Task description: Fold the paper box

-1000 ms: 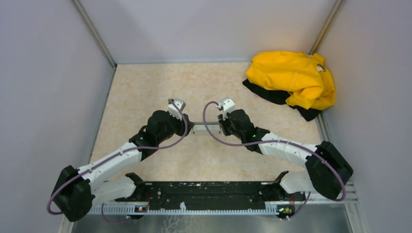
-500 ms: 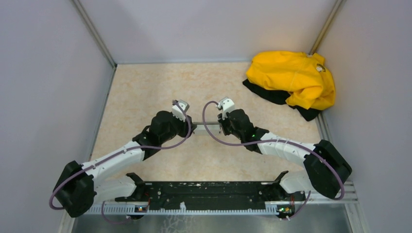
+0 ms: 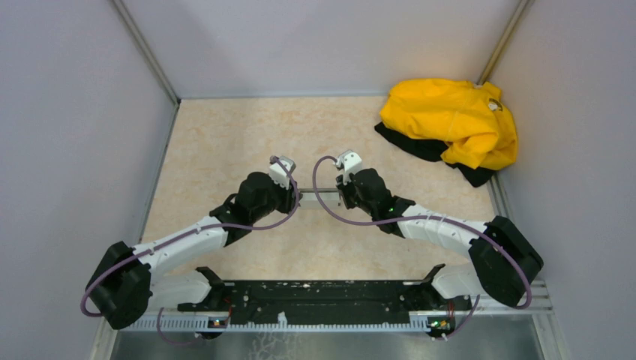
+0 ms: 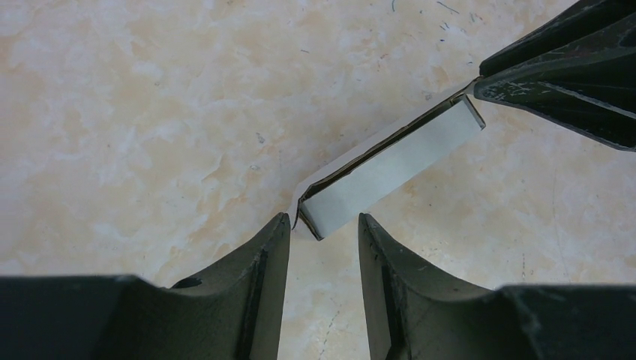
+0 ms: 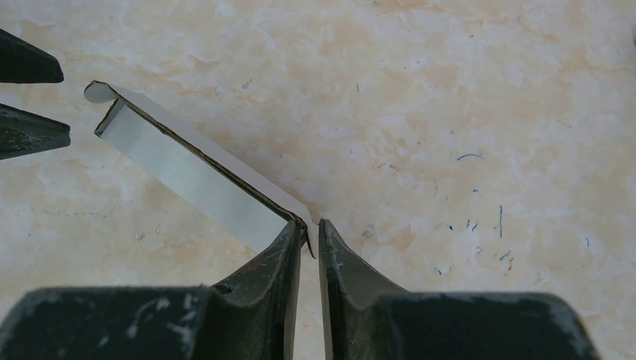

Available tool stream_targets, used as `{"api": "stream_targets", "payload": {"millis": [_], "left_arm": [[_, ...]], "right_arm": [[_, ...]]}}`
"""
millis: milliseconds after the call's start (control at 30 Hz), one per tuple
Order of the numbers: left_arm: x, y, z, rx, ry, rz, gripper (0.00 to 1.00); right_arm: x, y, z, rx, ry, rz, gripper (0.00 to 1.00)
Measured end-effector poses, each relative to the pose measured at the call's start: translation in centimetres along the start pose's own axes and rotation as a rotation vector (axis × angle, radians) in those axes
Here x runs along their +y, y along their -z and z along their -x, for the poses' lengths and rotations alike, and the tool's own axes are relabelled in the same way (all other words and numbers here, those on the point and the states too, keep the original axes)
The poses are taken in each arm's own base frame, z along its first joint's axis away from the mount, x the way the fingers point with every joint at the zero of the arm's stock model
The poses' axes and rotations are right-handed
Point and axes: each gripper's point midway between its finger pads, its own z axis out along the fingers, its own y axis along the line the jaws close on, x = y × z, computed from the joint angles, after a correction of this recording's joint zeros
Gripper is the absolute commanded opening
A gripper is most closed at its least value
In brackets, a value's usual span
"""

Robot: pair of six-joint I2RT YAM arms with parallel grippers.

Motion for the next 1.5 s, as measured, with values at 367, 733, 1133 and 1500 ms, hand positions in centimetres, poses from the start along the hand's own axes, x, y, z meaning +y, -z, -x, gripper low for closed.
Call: {"api": "stream_targets", "payload": {"millis": [367,733,1133,1500], "left_arm": [[1.3,-0.6,-1.0,0.030,-0.014,0.068,0.36],[1.6,-0.6,-0.8,0.021,-0.025,0.082,0.31],[1.6,-1.1,-1.3,0.034,-0.034,0.084,0.27],[1.7,-1.3,-1.6,0.040,-0.038,0.091,0.27]], "right_arm": [[0.0,0.0,0.1,-0.006,-0.001,0.001,0.14],[0.0,0.0,0.1,-0.006,-0.001,0.001,0.09],[0.0,0.0,0.1,-0.006,-0.002,0.000,0.09],[0.0,0.0,0.1,-0.005,-0.002,0.001,0.09]]}}
